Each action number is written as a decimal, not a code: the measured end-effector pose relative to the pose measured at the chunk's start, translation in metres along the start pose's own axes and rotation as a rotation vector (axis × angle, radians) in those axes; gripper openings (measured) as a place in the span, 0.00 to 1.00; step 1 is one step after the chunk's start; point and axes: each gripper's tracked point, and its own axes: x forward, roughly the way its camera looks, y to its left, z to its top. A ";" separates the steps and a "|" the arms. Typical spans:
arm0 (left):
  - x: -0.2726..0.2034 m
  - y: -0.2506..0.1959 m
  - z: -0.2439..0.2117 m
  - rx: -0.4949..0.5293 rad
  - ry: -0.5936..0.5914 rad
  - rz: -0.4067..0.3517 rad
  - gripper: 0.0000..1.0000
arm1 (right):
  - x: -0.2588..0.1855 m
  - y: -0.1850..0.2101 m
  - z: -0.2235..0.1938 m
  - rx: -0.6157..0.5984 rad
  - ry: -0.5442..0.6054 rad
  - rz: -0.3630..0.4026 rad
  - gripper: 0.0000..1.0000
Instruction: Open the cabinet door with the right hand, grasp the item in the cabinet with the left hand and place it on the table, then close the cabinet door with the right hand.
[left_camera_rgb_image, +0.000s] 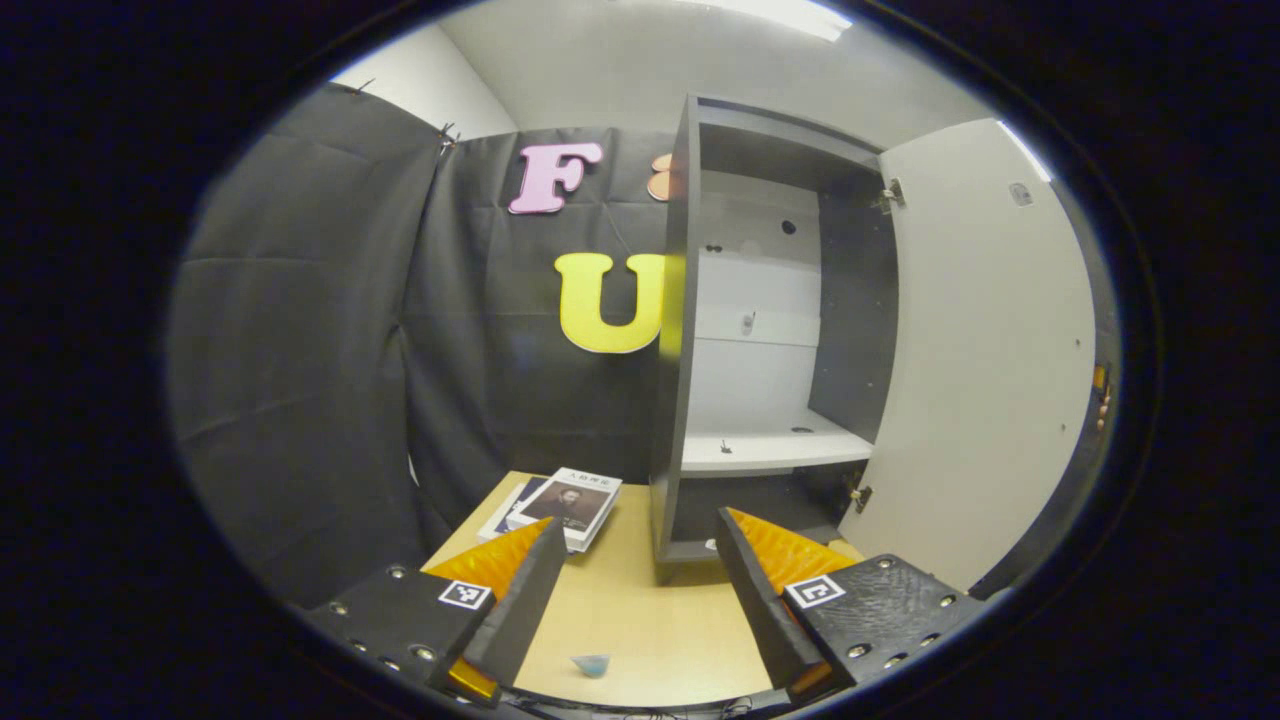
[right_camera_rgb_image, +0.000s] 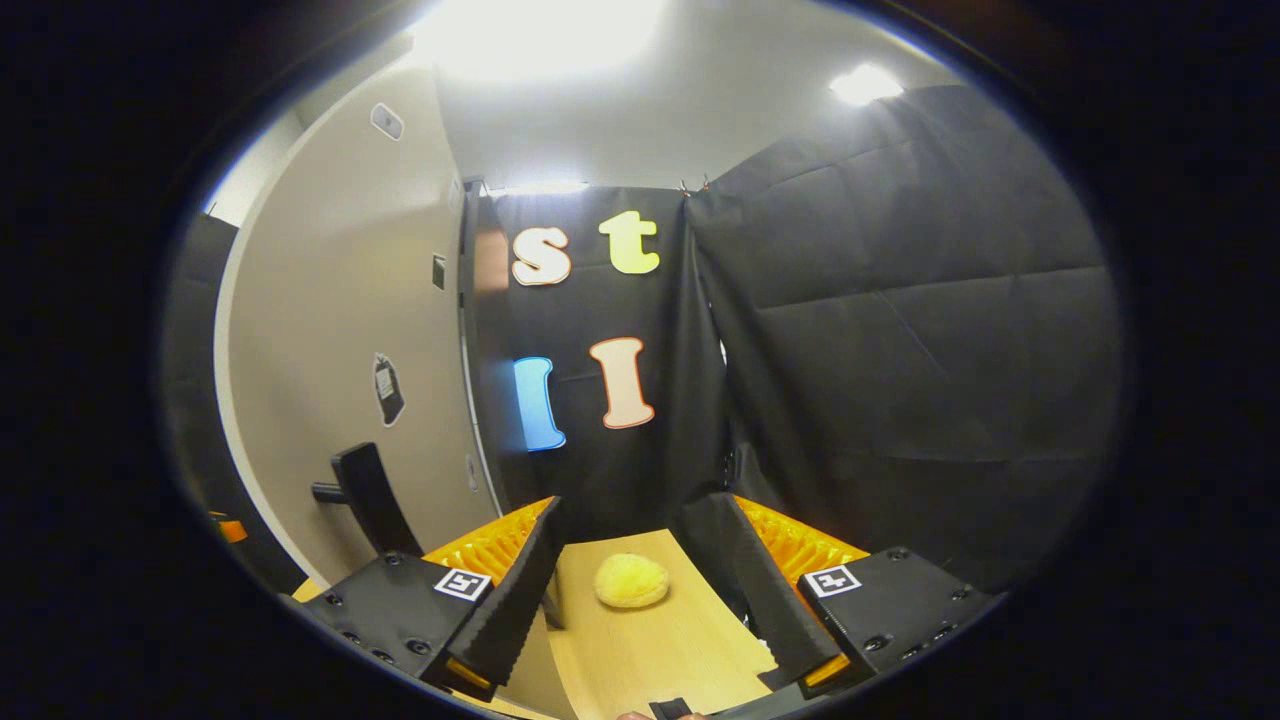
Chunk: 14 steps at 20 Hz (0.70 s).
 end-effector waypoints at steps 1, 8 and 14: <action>0.001 0.001 0.005 0.008 -0.008 0.005 0.90 | -0.002 0.002 -0.007 0.010 0.020 0.007 0.98; -0.002 -0.009 -0.021 -0.016 0.010 -0.023 0.90 | -0.014 0.021 -0.012 -0.005 0.039 0.050 0.97; -0.006 -0.014 -0.029 -0.011 0.019 -0.034 0.90 | -0.022 0.037 -0.016 -0.047 0.026 0.068 0.97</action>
